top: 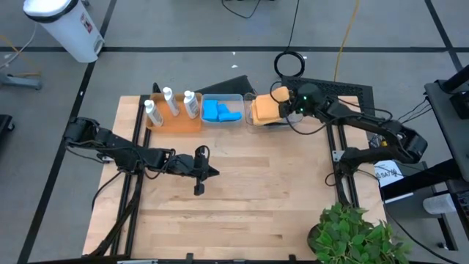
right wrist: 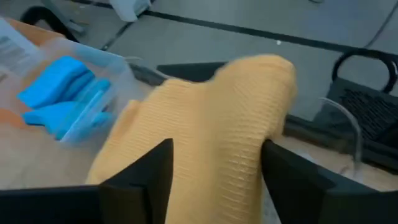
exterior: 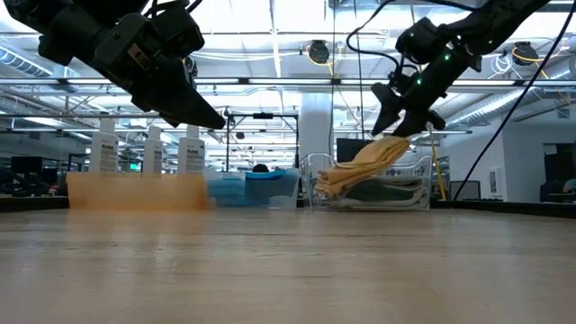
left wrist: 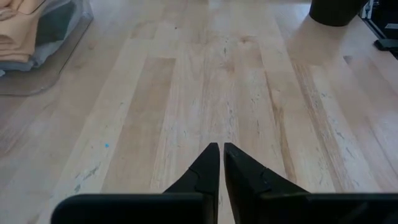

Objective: Pick & Place Kitchen Items
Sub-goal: Put the orange towel into the right transparent bin, then return to Home Position

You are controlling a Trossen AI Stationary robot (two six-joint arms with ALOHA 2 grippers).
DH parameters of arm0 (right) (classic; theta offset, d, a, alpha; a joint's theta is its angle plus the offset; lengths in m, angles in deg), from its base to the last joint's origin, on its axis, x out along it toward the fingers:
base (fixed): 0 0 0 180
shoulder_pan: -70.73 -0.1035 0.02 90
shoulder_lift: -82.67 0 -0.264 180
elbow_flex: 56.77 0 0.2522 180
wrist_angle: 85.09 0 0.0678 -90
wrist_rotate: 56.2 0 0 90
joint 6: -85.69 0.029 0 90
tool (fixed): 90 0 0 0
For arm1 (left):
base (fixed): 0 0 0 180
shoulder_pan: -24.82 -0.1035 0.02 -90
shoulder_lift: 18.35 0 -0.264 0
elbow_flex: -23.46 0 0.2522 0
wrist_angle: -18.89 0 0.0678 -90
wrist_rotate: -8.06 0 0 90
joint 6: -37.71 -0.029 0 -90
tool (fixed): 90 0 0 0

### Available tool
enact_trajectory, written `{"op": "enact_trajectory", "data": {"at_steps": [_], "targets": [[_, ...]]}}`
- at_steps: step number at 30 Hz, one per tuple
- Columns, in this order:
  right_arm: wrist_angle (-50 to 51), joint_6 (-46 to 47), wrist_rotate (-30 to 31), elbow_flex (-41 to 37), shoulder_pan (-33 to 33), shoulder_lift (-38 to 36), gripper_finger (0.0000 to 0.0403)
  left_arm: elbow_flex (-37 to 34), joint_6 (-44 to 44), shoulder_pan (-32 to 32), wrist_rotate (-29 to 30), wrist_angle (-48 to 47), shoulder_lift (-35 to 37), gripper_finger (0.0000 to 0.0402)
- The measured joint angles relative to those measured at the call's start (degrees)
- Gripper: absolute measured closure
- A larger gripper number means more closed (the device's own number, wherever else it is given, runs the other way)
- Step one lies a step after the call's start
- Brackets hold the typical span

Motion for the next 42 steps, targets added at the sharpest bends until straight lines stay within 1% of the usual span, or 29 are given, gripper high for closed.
{"op": "enact_trajectory", "data": {"at_steps": [4, 8, 10, 14, 18, 21, 25, 28, 30, 31, 34, 38, 42], "targets": [[-3.7, 0.0, 0.0, 0.0, -2.3, -1.0, 0.0187, 0.0, 0.0, 0.0, 0.0, 0.0, 0.0, 0.0371], [-8.7, -0.4, 0.0, 0.1, -5.4, -1.2, 0.0196, 0.0, 0.0, 0.0, 0.0, 0.0, 0.0, 0.0371], [-8.8, -0.9, 0.6, 1.5, -6.6, -1.2, 0.0204, 0.0, 0.0, 0.0, 0.0, 0.0, 0.0, 0.0371], [-6.6, -2.9, 5.7, 4.9, -8.7, -1.2, 0.0217, 0.0, 0.0, 0.0, 0.0, 0.0, 0.0, 0.0371], [2.9, -2.8, 7.7, 11.5, -9.6, 0.3, 0.0237, 0.0, -0.2, 0.0, 0.0, 0.0, 0.0, 0.0371], [12.8, -1.8, 7.7, 16.9, -9.7, 3.3, 0.0261, 0.0, -0.6, 0.0, 0.0, 0.1, 0.0, 0.0371], [21.2, -2.4, 7.3, 22.3, -8.4, 8.8, 0.031, 0.0, -0.3, 0.0, 1.0, 0.1, 0.0, 0.0371], [23.4, -2.9, 6.8, 23.8, -6.9, 13.3, 0.036, 0.0, -0.3, 0.0, 1.0, 0.1, 0.0, 0.0371], [24.0, -3.0, 3.4, 23.8, -5.7, 16.2, 0.039, 0.0, -0.3, 0.0, 1.0, 0.1, 0.0, 0.0371], [23.8, -2.9, 2.0, 23.8, -5.3, 17.8, 0.0396, 0.0, -0.3, 0.0, 1.0, 0.1, 0.0, 0.0371], [23.9, -2.9, -0.2, 23.8, -4.9, 23.1, 0.039, 0.0, -0.2, 0.0, 1.0, 0.0, 0.0, 0.0371], [23.8, -3.0, -0.4, 23.7, -4.7, 30.1, 0.04, 0.0, -0.2, 0.0, 1.0, 0.0, 0.0, 0.0371], [22.9, -3.2, -1.9, 24.0, -3.8, 34.6, 0.0398, 0.0, 0.0, 0.0, 1.0, 0.0, 0.0, 0.0371]]}}
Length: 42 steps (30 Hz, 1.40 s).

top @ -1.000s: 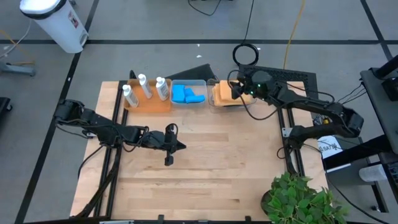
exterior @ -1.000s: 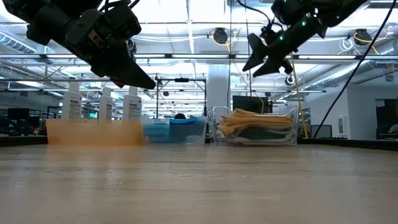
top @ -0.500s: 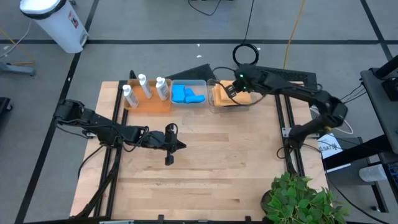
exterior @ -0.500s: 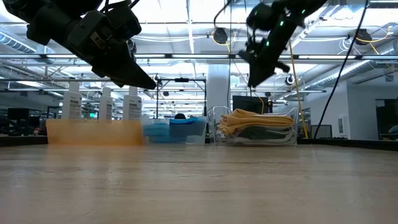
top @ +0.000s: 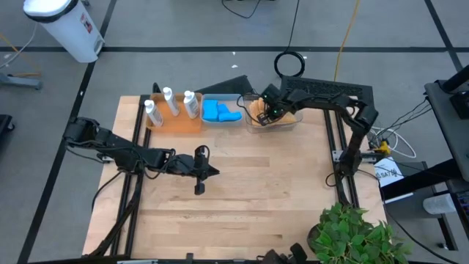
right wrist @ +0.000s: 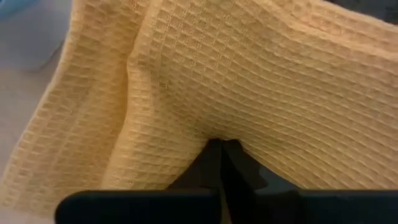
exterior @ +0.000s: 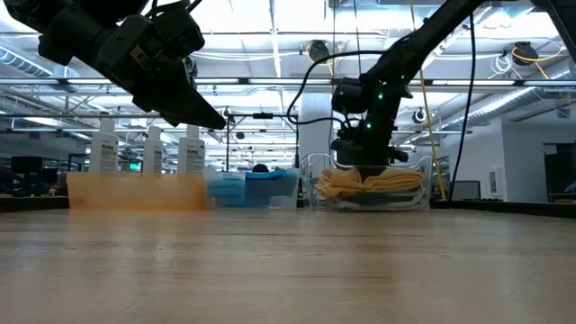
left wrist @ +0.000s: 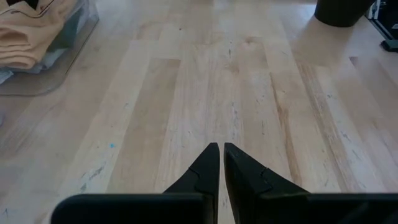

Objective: Pick & Place Kitchen Items
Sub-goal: Return to Home Position

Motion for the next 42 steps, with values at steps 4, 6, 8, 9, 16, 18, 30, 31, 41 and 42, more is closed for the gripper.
{"op": "enact_trajectory", "data": {"at_steps": [4, 6, 8, 9, 16, 18, 30, 31, 41, 42], "targets": [[-0.3, -0.1, -1.2, 0.0, 0.4, 0.5, 0.0401, 0.0, 0.0, 0.0, 0.0, 0.0, 0.0, 0.0371], [-0.7, -0.3, -1.3, -0.1, 0.2, -0.8, 0.0402, 0.0, 0.0, 0.0, 0.0, 0.0, 0.0, 0.0371], [-0.5, -0.3, -1.4, -0.3, 0.1, -3.1, 0.04, 0.0, 0.0, 0.0, 0.0, 0.1, 0.0, 0.0371], [-0.7, -0.3, -1.4, -0.4, 0.0, -4.4, 0.0399, 0.0, 0.0, 0.0, 0.0, 0.1, 0.0, 0.0371], [-2.0, -0.3, -1.4, -0.4, -0.3, -17.5, 0.0398, 0.0, 0.2, 0.0, 0.0, 0.0, 0.0, 0.0371], [-2.0, -0.3, -1.3, -0.4, -0.9, -21.7, 0.0399, 0.0, 0.2, 0.0, 0.0, 0.1, 0.0, 0.0371], [0.0, -2.9, -1.5, -0.3, -5.6, -47.8, 0.0399, 0.0, -5.2, 0.0, -3.5, -9.9, 18.9, 0.0371], [0.5, -2.8, -1.4, -0.3, -5.8, -49.5, 0.04, 0.0, -5.9, 0.0, -3.4, -11.3, 22.7, 0.0371], [-0.2, -4.4, -1.3, -11.3, -7.6, -64.7, 0.0402, 0.1, -14.6, 0.0, 3.7, -30.0, 60.1, 0.0371], [-1.5, -4.6, -1.3, -13.3, -7.6, -66.1, 0.0402, 0.1, -14.3, 0.0, 4.8, -31.8, 62.9, 0.0371]]}}
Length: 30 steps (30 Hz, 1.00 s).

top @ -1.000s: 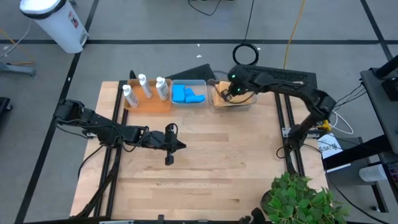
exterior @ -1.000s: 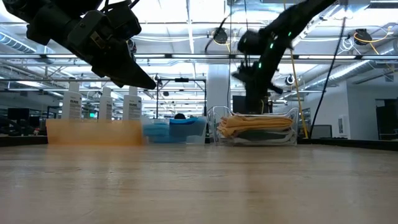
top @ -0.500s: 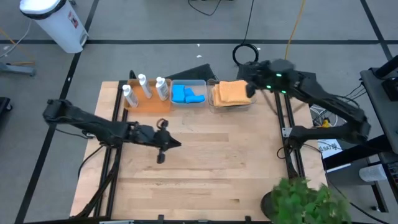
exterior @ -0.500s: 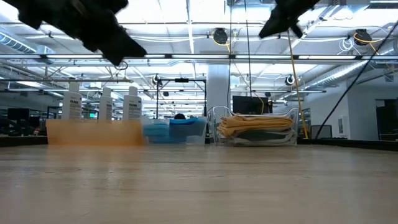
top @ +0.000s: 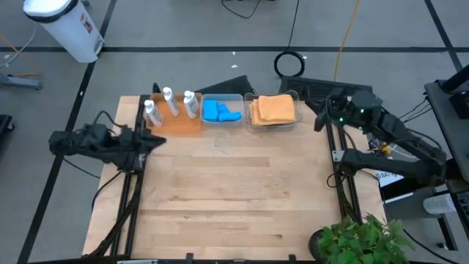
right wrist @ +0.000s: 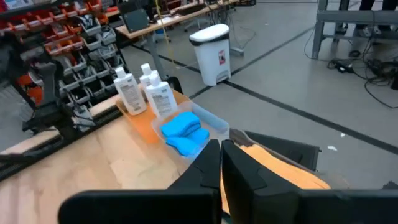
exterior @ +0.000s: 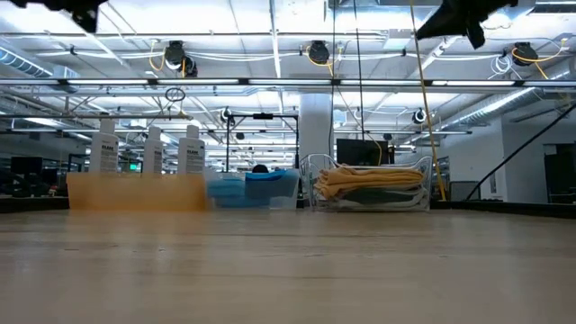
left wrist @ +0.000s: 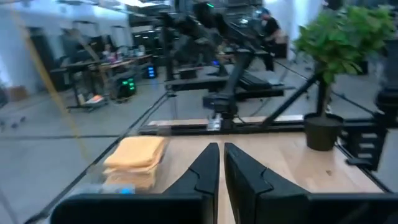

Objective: Pick & Place Kitchen Items
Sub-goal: Return to Home Position

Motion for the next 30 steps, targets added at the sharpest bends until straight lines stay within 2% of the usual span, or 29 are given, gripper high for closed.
{"op": "enact_trajectory", "data": {"at_steps": [4, 8, 15, 21, 26, 30], "targets": [[-7.0, -3.3, -0.1, -8.9, 0.0, -4.5, 0.0399, -1.4, 4.4, 0.0, 4.1, -6.7, 8.6, 0.0371], [-15.9, -7.6, -0.1, -19.2, 0.0, -7.5, 0.0397, -7.0, 8.0, 0.0, 6.1, -8.2, 13.2, 0.0371], [-34.6, -10.5, -1.5, -36.7, 0.0, -10.5, 0.0401, -15.5, 8.7, 0.0, 8.4, -8.1, 13.6, 0.0371], [-51.7, -10.8, -1.4, -48.8, 0.0, -13.4, 0.0402, -17.3, 8.9, 0.0, 10.0, -7.1, 13.6, 0.0371], [-54.0, -11.2, -1.3, -53.5, 0.0, -15.8, 0.0403, -21.2, 7.7, 0.0, 10.8, -1.5, 13.6, 0.0371], [-52.2, -11.8, -1.3, -54.6, 0.0, -17.9, 0.0403, -24.4, 8.7, -0.5, 14.9, 2.4, 13.6, 0.0371]]}}
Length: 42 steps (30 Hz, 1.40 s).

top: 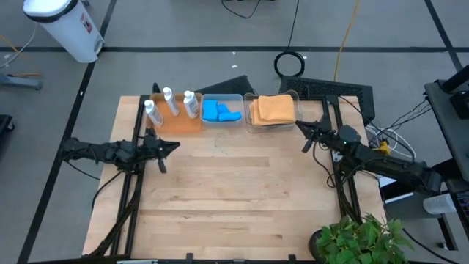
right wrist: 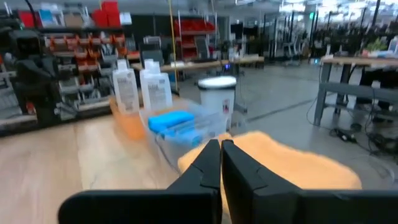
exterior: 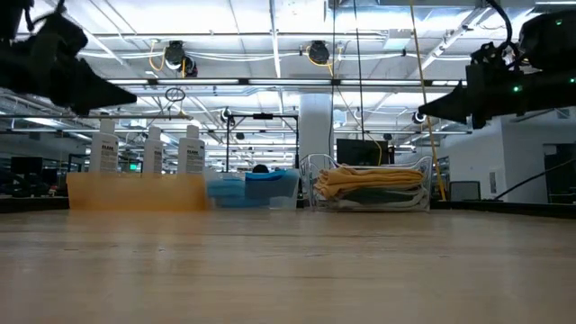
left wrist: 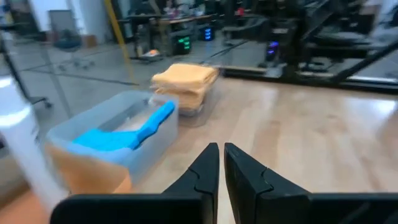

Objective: Pick & Place Kitchen Items
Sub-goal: Return to Home Position

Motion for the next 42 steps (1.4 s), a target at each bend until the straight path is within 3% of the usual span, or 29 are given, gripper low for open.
{"op": "enact_trajectory", "data": {"at_steps": [3, 11, 16, 42], "targets": [[1.7, 0.0, -0.1, -0.2, 0.0, -0.9, 0.0403, -1.3, 1.1, -1.3, 0.3, 0.3, -0.1, 0.0371], [3.2, 0.0, -0.3, -0.3, 0.0, -1.0, 0.0403, -1.8, 3.2, -3.7, -10.3, 2.6, -0.1, 0.0371], [3.3, 0.1, -1.8, -0.4, 0.0, -1.0, 0.0403, -5.4, -2.0, -4.2, -19.9, 15.3, 0.0, 0.0371], [5.5, 0.5, -1.7, -0.4, 0.0, -1.0, 0.0403, -5.8, -1.8, -4.8, -20.2, 17.3, -0.9, 0.0371]]}}
